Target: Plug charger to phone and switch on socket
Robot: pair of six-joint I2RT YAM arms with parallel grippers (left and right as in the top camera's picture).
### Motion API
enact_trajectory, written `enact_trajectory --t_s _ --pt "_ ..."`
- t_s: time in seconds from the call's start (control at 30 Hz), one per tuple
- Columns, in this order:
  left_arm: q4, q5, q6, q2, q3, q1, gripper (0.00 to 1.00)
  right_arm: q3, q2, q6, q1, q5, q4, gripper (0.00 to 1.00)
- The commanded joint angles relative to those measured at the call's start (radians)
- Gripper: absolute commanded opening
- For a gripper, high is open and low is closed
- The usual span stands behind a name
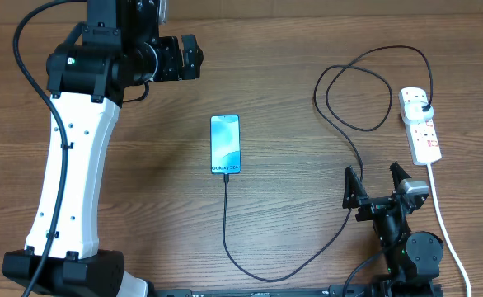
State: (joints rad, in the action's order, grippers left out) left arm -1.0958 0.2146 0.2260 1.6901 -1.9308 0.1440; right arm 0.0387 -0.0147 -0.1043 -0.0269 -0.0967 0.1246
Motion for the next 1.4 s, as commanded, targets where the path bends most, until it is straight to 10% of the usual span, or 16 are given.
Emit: enact_trajectory --t_s 0.0,0.87,1.37 --pt "-0.004 -0.091 -0.017 -0.071 0.039 0.007 1.0 -0.012 0.012 0.001 -0.006 0.006 -0.008 1.0" --pt "1.089 -0.109 -0.138 -1.182 1.537 -0.067 1.0 -0.012 0.012 0.001 -0.006 0.006 -0.009 1.0" --pt "1.18 -0.121 -0.337 -1.534 1.872 -0.067 1.0 -0.012 0.012 0.001 -0.006 0.006 -0.008 1.0"
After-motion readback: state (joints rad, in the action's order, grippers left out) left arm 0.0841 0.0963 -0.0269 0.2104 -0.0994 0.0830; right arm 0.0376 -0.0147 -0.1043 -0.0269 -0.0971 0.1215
